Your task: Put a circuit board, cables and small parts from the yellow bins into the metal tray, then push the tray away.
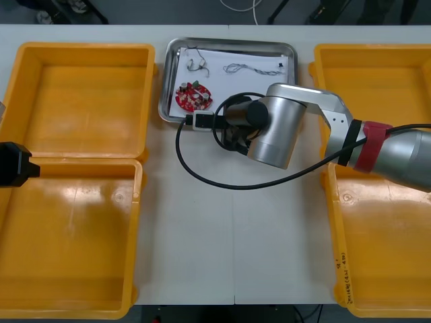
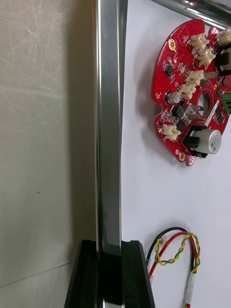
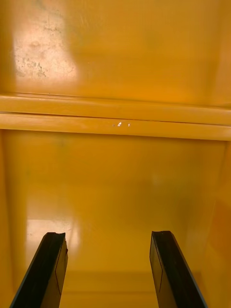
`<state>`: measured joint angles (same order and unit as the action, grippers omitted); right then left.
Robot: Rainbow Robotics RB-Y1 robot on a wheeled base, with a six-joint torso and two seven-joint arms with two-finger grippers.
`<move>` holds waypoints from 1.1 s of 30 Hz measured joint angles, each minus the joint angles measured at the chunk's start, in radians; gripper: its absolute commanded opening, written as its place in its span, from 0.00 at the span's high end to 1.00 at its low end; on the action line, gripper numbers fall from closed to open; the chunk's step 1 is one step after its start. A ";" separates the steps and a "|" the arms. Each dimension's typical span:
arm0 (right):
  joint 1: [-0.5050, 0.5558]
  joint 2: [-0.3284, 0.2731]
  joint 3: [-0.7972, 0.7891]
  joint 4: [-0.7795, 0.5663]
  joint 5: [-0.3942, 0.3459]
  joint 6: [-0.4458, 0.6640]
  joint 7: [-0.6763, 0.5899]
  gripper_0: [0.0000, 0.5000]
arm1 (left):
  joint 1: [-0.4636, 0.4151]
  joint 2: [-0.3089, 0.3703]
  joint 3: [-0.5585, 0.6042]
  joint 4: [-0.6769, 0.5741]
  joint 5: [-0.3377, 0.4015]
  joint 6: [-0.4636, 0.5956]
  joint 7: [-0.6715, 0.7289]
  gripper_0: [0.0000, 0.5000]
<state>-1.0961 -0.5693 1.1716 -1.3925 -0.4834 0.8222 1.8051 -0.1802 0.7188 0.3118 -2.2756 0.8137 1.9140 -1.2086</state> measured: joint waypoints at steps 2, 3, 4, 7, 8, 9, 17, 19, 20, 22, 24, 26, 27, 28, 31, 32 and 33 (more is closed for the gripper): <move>-0.001 0.000 0.000 0.007 -0.001 -0.007 0.000 1.00 | 0.000 0.000 0.000 0.000 0.000 0.000 0.000 0.00; -0.003 0.000 0.000 0.010 -0.001 -0.008 0.000 1.00 | 0.000 0.000 0.000 0.000 0.000 0.000 0.000 0.00; -0.004 0.000 0.000 0.013 -0.002 -0.009 0.000 1.00 | 0.000 0.000 0.000 0.000 0.000 0.000 0.000 0.00; -0.007 0.000 0.000 0.019 -0.002 -0.009 0.000 1.00 | 0.000 0.000 0.000 0.000 0.000 0.000 0.000 0.00; -0.008 0.000 0.000 0.020 -0.003 -0.010 0.000 1.00 | 0.000 0.000 0.000 0.000 0.000 0.000 0.000 0.00; -0.008 0.000 0.000 0.021 -0.003 -0.010 0.000 1.00 | 0.000 0.000 0.000 0.000 0.000 0.000 0.000 0.00; -0.009 0.000 0.000 0.030 -0.004 -0.027 0.000 1.00 | 0.000 0.000 0.000 0.000 0.000 0.000 0.000 0.00; -0.009 0.000 0.000 0.030 -0.005 -0.027 0.000 1.00 | 0.000 0.000 0.000 0.000 0.000 0.000 0.000 0.00; -0.009 0.000 0.000 0.030 -0.005 -0.028 0.000 1.00 | 0.000 0.000 0.000 0.000 0.000 0.000 0.000 0.00; -0.009 0.000 0.000 0.031 -0.006 -0.028 0.000 1.00 | 0.000 0.000 0.000 0.000 0.000 0.000 0.000 0.00; -0.009 0.000 0.000 0.031 -0.007 -0.028 0.000 0.85 | 0.000 0.000 0.000 0.000 0.000 0.000 0.000 0.00; -0.009 0.000 0.000 0.031 -0.008 -0.028 0.000 0.57 | 0.000 0.000 0.000 0.000 0.000 0.000 0.000 0.00; -0.010 0.000 0.000 0.031 -0.008 -0.028 0.000 0.49 | 0.000 0.000 0.000 0.000 0.000 0.000 0.000 0.00; -0.010 0.000 0.000 0.031 -0.008 -0.028 0.000 0.44 | 0.000 0.000 0.000 0.000 0.000 0.000 0.000 0.00; -0.010 0.000 -0.001 0.034 -0.009 -0.028 0.000 0.27 | 0.000 0.000 0.000 0.000 0.000 0.000 0.000 0.00; -0.010 0.000 -0.001 0.034 -0.009 -0.028 0.000 0.21 | 0.000 0.000 0.000 0.000 0.000 0.000 0.000 0.00; -0.010 0.000 -0.003 0.034 -0.009 -0.028 0.000 0.17 | 0.000 0.000 0.000 0.000 0.000 0.000 0.000 0.00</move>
<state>-1.1057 -0.5695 1.1685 -1.3581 -0.4921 0.7941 1.8054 -0.1802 0.7188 0.3118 -2.2756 0.8137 1.9140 -1.2086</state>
